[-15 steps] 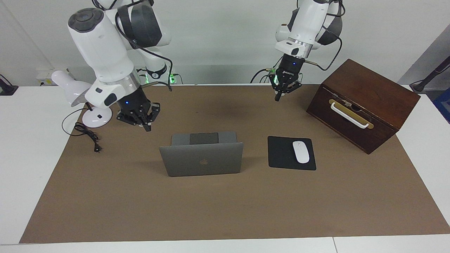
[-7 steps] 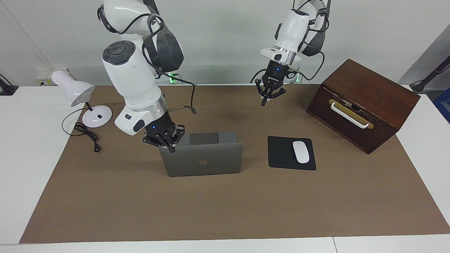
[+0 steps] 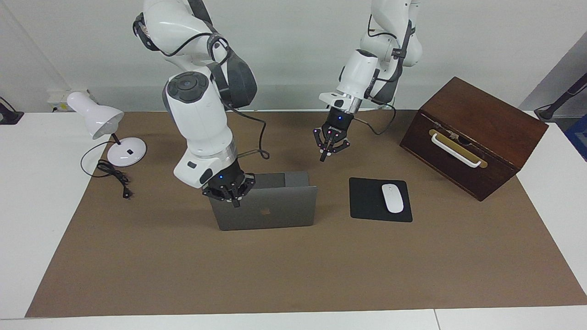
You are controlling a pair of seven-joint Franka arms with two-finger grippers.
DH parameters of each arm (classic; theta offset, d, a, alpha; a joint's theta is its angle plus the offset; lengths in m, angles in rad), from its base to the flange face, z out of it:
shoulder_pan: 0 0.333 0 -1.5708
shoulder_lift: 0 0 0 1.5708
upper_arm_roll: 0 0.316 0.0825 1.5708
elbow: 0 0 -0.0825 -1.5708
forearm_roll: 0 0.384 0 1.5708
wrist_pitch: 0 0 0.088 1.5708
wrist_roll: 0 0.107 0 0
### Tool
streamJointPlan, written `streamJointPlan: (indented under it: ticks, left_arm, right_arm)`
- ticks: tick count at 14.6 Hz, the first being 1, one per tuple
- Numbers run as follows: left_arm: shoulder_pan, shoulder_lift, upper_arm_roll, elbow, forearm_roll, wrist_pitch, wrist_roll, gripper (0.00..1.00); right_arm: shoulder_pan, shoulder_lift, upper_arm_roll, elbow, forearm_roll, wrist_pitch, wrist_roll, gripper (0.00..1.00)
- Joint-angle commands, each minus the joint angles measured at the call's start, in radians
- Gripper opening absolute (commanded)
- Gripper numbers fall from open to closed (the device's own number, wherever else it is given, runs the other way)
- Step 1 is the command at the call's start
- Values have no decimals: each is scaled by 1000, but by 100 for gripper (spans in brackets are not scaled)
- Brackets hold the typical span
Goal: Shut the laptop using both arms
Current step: 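Hook the right gripper over the lid top while the left gripper braces the base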
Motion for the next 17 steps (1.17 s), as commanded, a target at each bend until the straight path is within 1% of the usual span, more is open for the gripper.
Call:
streamJointPlan:
  ticks: [1,3,5,6,8,11,12,16,17]
  left_arm:
    - [-25,43,13,23,-9,44,5,0]
    - [-33,103,13,44,-4,93,13,0]
    - [-54,155,13,45,-4,167,22,0]
    - [-66,176,14,46,-4,184,25,0]
    - [-79,193,14,51,-4,201,37,0]
    - [-85,270,14,83,-3,253,83,0]
    - [-85,282,14,83,-3,271,98,0]
    - [-83,302,16,84,-3,277,148,0]
    - [-83,321,16,86,-3,286,158,0]
  right_arm:
    - [-3,39,26,19,-19,17,53,0]
    - [-3,40,26,7,-5,52,56,0]
    - [-3,43,26,7,0,46,60,0]
    - [-2,45,27,7,0,42,80,0]
    - [-2,45,40,7,30,40,117,0]
    - [9,45,41,-2,38,52,155,0]
    - [21,45,41,-7,27,53,175,0]
    - [24,59,41,-16,20,57,177,0]
    - [24,62,41,-18,5,57,177,0]
